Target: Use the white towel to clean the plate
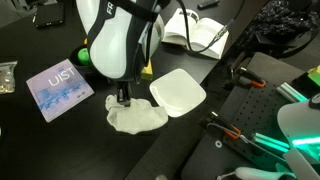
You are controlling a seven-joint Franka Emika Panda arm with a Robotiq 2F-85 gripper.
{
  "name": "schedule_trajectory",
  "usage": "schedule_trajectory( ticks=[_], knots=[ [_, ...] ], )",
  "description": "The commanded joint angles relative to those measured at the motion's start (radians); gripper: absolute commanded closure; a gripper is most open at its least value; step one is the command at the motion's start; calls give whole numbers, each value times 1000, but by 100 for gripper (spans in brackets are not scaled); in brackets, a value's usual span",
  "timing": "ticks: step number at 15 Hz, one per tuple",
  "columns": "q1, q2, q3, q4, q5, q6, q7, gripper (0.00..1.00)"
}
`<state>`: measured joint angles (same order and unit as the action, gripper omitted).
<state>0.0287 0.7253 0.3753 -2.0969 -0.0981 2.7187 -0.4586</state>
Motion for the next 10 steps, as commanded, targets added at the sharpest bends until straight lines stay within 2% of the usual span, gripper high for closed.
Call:
schedule_trajectory(
  ticks=[1, 6, 10],
  knots=[
    [15, -8, -9, 0, -2, -6, 6, 40],
    [59, -70, -17, -20, -19, -24, 35, 2],
    [97, -169, -26, -55, -24, -49, 70, 0]
  ],
)
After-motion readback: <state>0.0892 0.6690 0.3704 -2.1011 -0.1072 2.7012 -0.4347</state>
